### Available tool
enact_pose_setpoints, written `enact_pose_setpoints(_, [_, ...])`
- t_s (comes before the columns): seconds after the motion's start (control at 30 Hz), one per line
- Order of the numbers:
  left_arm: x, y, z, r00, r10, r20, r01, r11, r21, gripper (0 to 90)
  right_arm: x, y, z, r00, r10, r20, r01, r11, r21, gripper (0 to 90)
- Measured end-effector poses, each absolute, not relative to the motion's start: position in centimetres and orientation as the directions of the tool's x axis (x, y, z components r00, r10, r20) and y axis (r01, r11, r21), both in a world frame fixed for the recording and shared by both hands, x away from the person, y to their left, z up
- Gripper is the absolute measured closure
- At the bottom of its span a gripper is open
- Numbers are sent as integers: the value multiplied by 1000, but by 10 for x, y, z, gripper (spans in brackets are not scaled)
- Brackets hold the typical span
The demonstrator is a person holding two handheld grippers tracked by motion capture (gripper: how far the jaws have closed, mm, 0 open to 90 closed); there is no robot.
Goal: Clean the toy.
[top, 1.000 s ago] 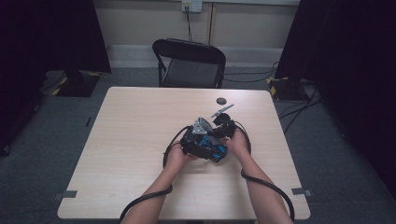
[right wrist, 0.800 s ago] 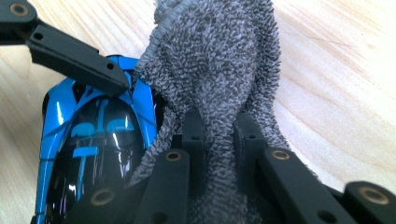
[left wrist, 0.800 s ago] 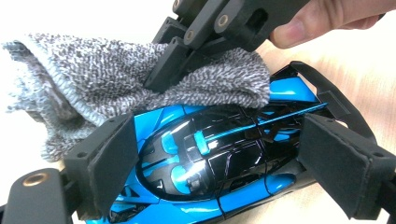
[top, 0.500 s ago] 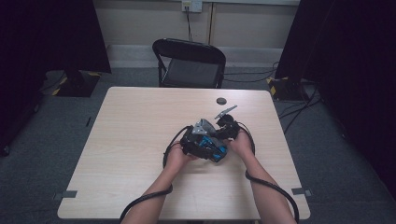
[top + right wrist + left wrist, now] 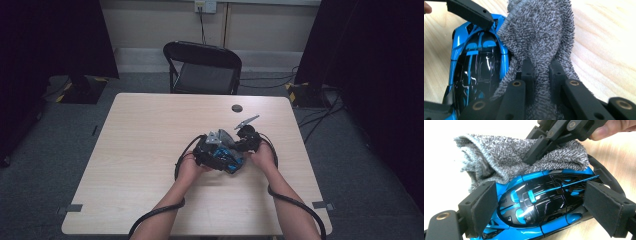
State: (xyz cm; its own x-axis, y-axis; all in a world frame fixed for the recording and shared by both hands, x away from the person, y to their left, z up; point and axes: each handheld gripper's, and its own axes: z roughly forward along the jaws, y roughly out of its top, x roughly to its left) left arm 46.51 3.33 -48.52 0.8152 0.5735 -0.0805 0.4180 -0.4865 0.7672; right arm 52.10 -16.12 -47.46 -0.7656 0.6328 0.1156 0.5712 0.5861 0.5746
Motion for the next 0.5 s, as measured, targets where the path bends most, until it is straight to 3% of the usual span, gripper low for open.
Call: enact_pose_setpoints(0.5, [464,33,-486,812,579,-77,416,-481,772,121,513,-178,-475,-760,634,140,584,574,573,784])
